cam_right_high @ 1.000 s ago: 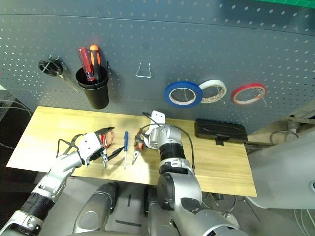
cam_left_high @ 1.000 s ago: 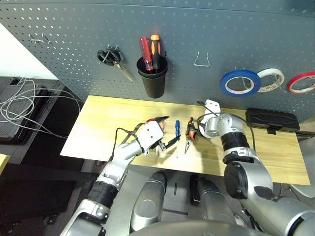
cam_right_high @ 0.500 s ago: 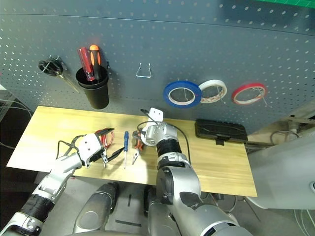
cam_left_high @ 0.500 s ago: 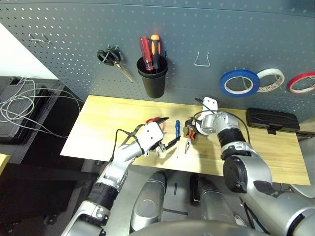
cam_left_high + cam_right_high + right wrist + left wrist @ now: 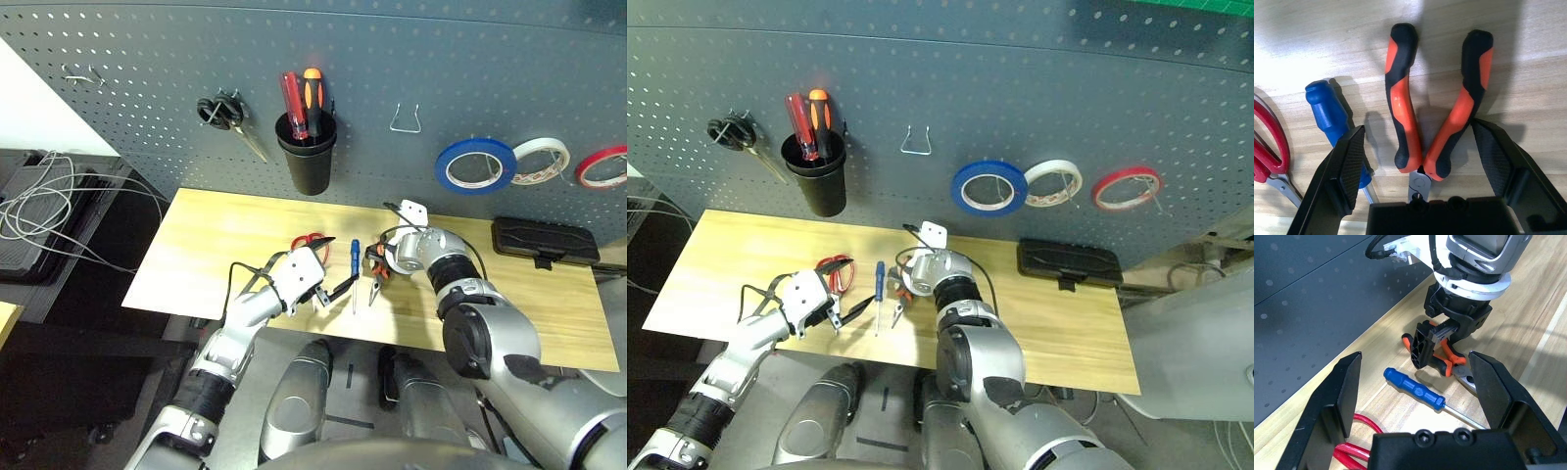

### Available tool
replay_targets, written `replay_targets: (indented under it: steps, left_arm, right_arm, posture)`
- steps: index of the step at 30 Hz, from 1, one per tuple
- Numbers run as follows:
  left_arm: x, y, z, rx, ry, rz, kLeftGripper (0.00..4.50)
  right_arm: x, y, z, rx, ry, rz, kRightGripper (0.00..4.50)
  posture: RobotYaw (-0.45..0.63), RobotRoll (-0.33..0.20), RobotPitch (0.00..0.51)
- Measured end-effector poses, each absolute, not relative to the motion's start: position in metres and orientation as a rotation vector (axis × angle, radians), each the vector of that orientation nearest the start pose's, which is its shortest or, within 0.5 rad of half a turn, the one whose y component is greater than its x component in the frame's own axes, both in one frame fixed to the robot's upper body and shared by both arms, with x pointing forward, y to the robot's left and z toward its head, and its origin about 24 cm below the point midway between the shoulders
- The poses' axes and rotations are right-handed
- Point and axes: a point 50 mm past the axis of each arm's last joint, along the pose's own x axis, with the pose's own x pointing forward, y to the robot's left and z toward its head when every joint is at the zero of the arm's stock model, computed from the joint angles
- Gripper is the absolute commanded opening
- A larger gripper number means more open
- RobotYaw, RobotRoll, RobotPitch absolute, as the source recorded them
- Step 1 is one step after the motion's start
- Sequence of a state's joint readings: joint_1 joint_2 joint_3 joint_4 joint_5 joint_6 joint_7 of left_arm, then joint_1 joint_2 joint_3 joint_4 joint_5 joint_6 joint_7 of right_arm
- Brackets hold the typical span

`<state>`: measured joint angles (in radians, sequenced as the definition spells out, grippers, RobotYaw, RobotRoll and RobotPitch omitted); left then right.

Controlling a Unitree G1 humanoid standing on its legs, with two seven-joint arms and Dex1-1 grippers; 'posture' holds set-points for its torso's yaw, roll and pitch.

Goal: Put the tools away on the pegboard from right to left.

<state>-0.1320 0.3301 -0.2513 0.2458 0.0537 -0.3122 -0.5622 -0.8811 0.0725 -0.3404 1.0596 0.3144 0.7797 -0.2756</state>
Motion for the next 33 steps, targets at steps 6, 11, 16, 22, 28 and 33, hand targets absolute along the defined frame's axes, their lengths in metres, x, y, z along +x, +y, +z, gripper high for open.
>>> replay_targets:
  steps: [6, 11, 16, 22, 28, 33]
  left_arm:
    - [0.255, 0.131, 0.029, 0.428, -0.047, -0.842, 4.50]
    - [0.255, 0.131, 0.030, 0.429, -0.048, -0.842, 4.50]
    - [0.257, 0.130, 0.032, 0.434, -0.065, -0.842, 4.50]
    - [0.259, 0.132, 0.037, 0.435, -0.098, -0.833, 4.50]
    - [0.262, 0.133, 0.046, 0.399, -0.161, -0.803, 4.50]
    - [0.265, 0.132, 0.057, 0.358, -0.223, -0.795, 4.50]
  right_arm:
    - [0.338, -0.078, 0.007, 0.336, 1.083, -0.016, 2.11]
    - [0.336, -0.075, 0.007, 0.319, 1.115, 0.026, 2.11]
    - [0.332, -0.073, 0.023, 0.230, 1.067, 0.198, 2.11]
    - [0.306, -0.089, 0.030, 0.018, 0.947, 0.408, 2.11]
    - [0.304, -0.122, 0.057, -0.141, 0.709, 0.397, 2.11]
    - [0.302, -0.131, 0.067, -0.185, 0.579, 0.396, 2.11]
  posture:
    - [0.25, 0.000, 0.250]
    - [0.25, 0.000, 0.248]
    - [0.25, 0.000, 0.245]
    - [0.24, 0.000, 0.243]
    - [0.22, 0.000, 0.241]
    - [0.20, 0.000, 0.238]
